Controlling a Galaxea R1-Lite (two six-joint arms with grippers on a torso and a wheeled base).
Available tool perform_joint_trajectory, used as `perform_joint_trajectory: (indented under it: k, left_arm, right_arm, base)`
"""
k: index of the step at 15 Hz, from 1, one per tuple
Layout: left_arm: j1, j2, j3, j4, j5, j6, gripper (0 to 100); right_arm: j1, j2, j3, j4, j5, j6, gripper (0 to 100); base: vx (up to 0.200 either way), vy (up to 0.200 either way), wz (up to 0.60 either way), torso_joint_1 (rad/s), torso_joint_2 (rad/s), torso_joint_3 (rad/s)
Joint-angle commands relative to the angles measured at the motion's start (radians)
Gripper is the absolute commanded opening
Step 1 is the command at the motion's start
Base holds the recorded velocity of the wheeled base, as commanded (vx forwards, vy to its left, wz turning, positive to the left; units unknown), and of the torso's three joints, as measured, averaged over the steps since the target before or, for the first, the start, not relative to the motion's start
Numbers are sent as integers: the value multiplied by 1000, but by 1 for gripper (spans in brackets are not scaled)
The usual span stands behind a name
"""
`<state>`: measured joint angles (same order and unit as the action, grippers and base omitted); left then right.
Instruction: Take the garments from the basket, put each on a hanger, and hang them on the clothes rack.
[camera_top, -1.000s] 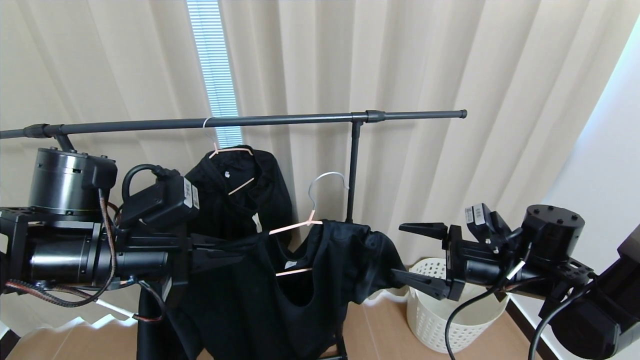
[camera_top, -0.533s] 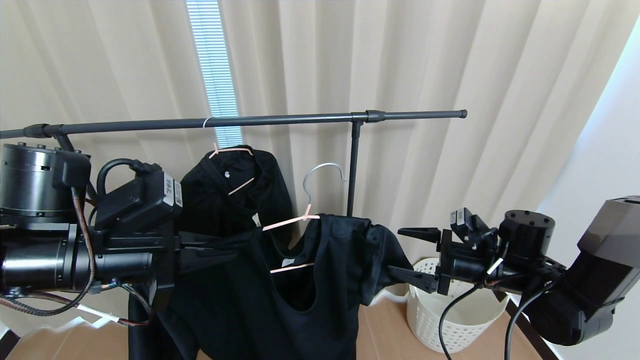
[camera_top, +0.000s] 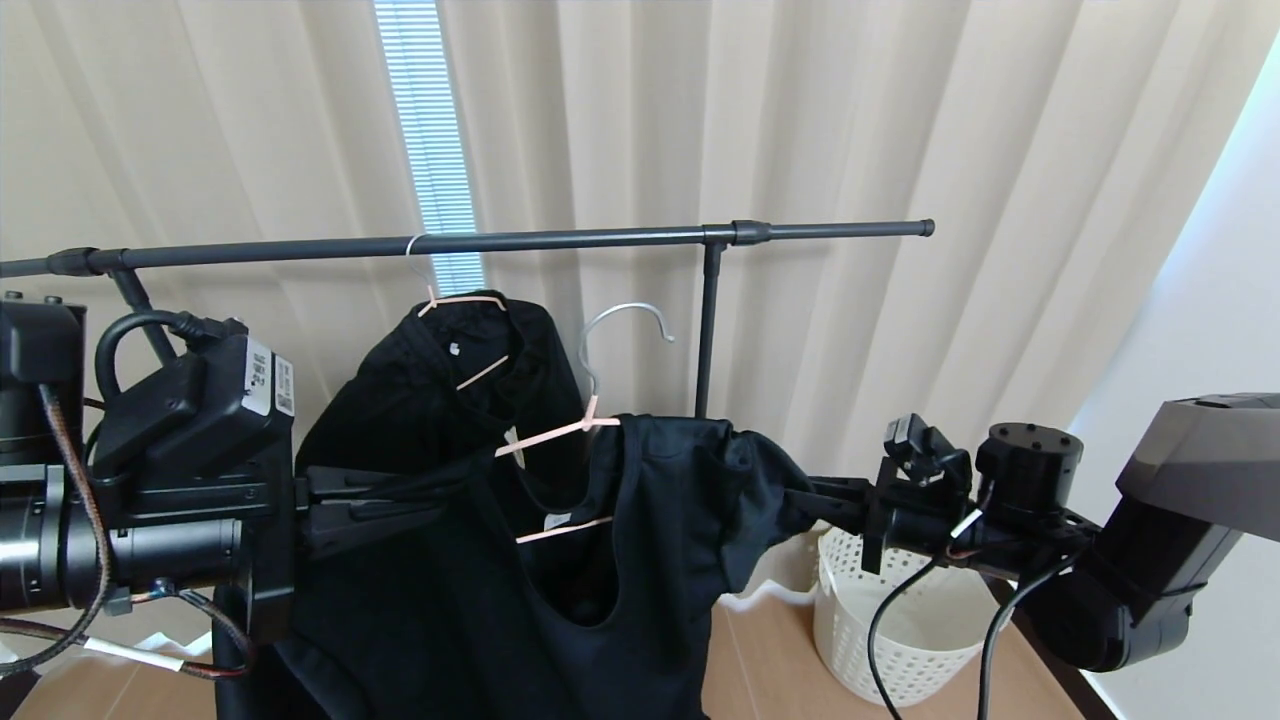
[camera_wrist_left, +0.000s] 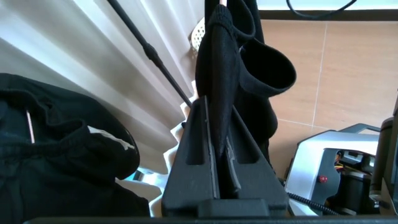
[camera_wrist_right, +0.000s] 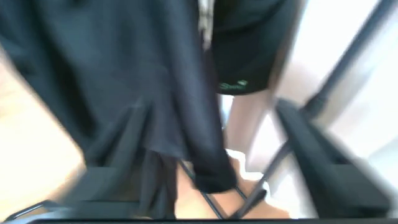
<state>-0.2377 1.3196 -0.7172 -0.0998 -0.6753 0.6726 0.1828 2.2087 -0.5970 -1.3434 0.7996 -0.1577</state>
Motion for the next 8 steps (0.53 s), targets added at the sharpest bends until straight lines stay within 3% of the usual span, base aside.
perform_joint_trajectory:
  k: [1,8]
  left_arm:
    - [0,-14,19,-1,0,-7,0]
    - [69,-76,48,0,-1,-39,0]
  right_arm:
    - [-26,11,-18,0,0,20,0]
    - [-123,14,-98,40,-2,96,0]
  base:
    - [0,0,0,0,0,0]
    - [0,0,0,0,0,0]
